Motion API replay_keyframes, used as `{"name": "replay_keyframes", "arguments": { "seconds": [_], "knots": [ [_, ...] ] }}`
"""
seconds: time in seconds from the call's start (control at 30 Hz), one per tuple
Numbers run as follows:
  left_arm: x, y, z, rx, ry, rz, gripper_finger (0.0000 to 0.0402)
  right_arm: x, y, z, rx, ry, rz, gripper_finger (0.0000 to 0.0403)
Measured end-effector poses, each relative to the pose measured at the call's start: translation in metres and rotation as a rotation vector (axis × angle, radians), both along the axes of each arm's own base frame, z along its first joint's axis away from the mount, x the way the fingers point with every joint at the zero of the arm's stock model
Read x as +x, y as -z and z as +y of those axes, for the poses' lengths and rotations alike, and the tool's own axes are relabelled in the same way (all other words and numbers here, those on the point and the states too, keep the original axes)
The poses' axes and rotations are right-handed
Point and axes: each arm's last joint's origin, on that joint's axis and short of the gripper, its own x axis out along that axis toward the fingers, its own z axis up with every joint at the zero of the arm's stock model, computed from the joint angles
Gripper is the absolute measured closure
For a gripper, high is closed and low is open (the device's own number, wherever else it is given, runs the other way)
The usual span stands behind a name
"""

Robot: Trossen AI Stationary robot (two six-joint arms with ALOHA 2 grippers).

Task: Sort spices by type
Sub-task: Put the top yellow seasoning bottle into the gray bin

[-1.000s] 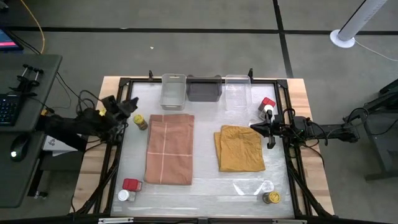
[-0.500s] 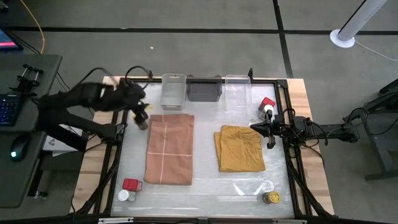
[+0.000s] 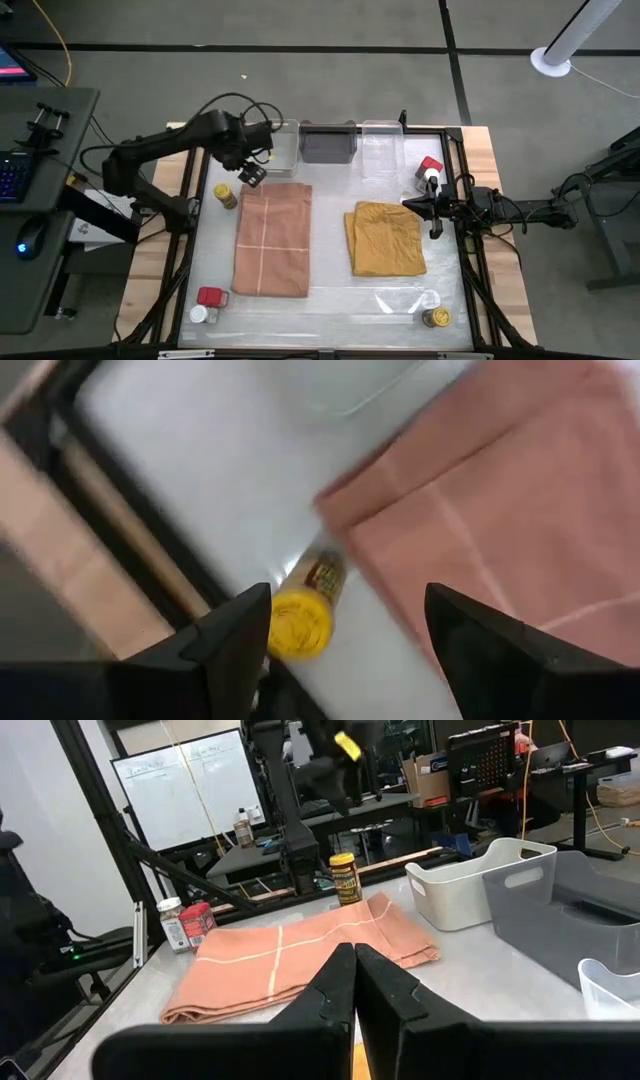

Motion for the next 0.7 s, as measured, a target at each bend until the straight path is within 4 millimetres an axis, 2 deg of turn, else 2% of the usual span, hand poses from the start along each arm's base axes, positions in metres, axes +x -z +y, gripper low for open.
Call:
{"name": "replay_keyframes", "arguments": {
  "seconds": [0.1, 0.27, 0.37, 0.5, 0.7],
  "knots": [
    [-0.005, 0.013, -0.008, 0.096, -0.098, 0.031, 0.0151, 0.0, 0.0, 0.0, 0.0, 0.0, 0.001, 0.0402],
    [-0.048, 0.031, -0.039, 0.129, -0.241, 0.015, 0.0151, 0.0, 0.0, 0.0, 0.0, 0.0, -0.001, 0.0402],
    [-0.07, 0.037, -0.05, 0.109, -0.37, -0.127, 0.0151, 0.0, 0.0, 0.0, 0.0, 0.0, -0.001, 0.0402],
    [-0.082, 0.043, -0.049, 0.117, -0.458, -0.299, 0.0151, 0.0, 0.0, 0.0, 0.0, 0.0, -0.001, 0.0402],
    [-0.093, 0.066, -0.041, 0.097, -0.544, -0.215, 0.0151, 0.0, 0.0, 0.0, 0.0, 0.0, 0.0, 0.0402]
  ]
}}
